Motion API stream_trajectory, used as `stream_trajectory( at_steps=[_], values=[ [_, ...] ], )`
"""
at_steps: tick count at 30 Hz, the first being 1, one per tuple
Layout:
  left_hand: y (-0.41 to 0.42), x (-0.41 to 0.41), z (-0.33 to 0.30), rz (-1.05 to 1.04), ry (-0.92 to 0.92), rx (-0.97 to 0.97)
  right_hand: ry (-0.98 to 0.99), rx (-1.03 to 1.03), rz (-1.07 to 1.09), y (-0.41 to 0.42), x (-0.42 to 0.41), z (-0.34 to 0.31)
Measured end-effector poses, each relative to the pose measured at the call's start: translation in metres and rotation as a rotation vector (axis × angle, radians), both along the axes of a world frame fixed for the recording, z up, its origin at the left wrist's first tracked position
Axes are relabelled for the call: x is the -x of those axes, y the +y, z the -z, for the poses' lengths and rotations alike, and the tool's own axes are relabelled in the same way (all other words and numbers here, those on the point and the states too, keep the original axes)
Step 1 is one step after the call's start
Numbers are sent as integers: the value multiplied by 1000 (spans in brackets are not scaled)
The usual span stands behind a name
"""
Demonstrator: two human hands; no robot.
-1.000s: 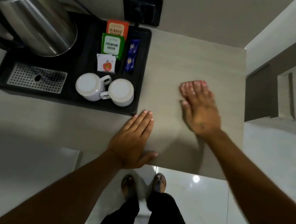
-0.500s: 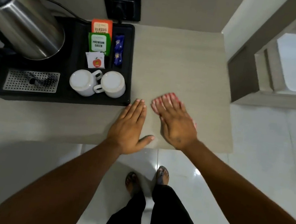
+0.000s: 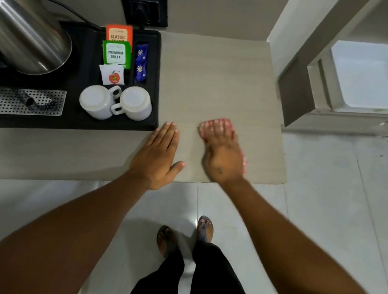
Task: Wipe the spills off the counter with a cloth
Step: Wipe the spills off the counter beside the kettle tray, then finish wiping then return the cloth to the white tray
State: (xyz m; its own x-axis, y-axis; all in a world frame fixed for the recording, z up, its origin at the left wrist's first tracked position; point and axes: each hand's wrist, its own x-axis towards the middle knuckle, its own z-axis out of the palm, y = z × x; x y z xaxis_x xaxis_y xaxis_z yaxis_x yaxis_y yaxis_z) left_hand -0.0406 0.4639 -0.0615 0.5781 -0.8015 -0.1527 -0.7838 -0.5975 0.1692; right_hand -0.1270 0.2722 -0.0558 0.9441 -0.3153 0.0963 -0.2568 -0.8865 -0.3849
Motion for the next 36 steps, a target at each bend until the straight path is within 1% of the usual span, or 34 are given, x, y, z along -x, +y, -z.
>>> stream_trajectory(
  at_steps=[2,4,5,8,10,12,14,18,20,23,26,28,31,33,34,36],
  values=[
    [0,0,1,-1,-7,8,5,31,-88,23,18,7],
    [1,0,1,-10,-12,-4,36,52,-133,17,36,11],
    [1,0,1,-14,-18,-10,47,53,-123,6,42,12],
    [0,3,0,-26,-20,-2,97,48,23,-34,51,6],
    [-6,8,-1,-69,-12,16,94,8,130,-62,48,2],
    [-18,13,-1,-124,17,27,85,-63,192,-89,41,-1],
    [-40,13,-2,-126,48,33,84,-120,221,-111,35,-4],
    [-108,5,-13,-45,72,67,-5,-256,248,-143,27,-17],
    [-153,-3,-24,-13,65,88,-51,-263,293,-164,22,-30],
    [-235,-16,-41,52,46,139,-133,-236,348,-218,11,-55],
    [-322,-26,-56,124,39,201,-173,-243,412,-293,-5,-78],
    [-376,-31,-61,158,19,210,-160,-295,471,-340,-19,-81],
    [-451,-40,-62,157,26,197,-55,-305,520,-408,-41,-71],
    [-482,-43,-57,140,15,166,18,-368,545,-437,-52,-58],
    [-495,-44,-54,134,6,146,31,-447,583,-447,-56,-53],
    [-514,-45,-46,115,40,127,46,-515,623,-460,-59,-40]
  ],
)
